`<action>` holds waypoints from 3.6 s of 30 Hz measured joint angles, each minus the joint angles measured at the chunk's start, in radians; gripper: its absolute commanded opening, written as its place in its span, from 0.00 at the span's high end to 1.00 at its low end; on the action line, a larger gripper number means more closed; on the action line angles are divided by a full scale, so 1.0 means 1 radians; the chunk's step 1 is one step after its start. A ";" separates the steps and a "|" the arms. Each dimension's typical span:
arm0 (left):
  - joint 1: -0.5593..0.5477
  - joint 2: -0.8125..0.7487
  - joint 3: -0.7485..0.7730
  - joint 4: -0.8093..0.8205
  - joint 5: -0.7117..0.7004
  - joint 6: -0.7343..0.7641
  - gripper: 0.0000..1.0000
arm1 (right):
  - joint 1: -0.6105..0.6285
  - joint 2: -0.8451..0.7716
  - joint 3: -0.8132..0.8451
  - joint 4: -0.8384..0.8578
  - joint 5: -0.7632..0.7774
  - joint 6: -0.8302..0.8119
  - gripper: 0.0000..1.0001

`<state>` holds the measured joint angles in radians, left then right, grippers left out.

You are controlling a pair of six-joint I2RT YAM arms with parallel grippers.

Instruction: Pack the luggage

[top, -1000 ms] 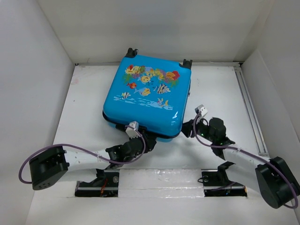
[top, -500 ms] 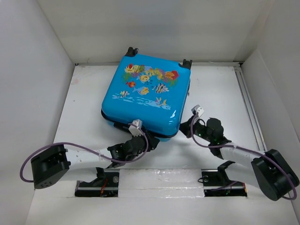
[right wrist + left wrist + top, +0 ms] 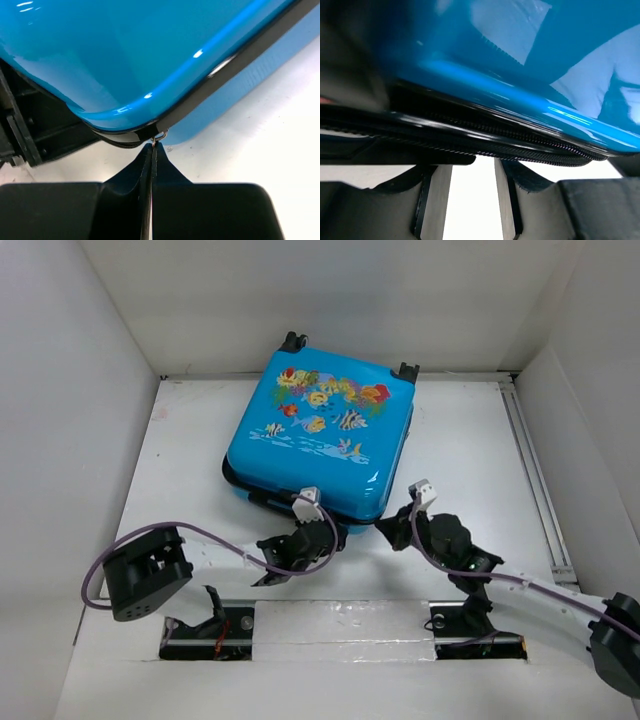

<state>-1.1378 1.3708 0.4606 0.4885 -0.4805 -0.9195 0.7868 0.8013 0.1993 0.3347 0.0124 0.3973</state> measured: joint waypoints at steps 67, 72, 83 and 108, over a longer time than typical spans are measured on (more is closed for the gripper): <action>1.101 -0.251 -0.005 -0.120 0.368 0.091 1.00 | 0.394 0.205 0.277 -0.234 0.257 0.104 1.00; 1.067 -0.234 -0.005 -0.070 0.343 0.134 1.00 | 0.358 0.211 0.277 -0.223 0.202 0.098 1.00; 0.790 -0.348 -0.153 0.055 0.082 0.105 1.00 | -0.002 0.189 0.325 -0.376 -0.126 0.006 1.00; 0.245 -0.390 -0.193 0.029 -0.280 -0.021 1.00 | 0.250 0.462 0.507 -0.370 0.203 -0.041 1.00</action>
<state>-0.8932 0.9806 0.2676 0.5179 -0.7605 -0.9405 1.0370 1.2629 0.7067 -0.0353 0.2150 0.3565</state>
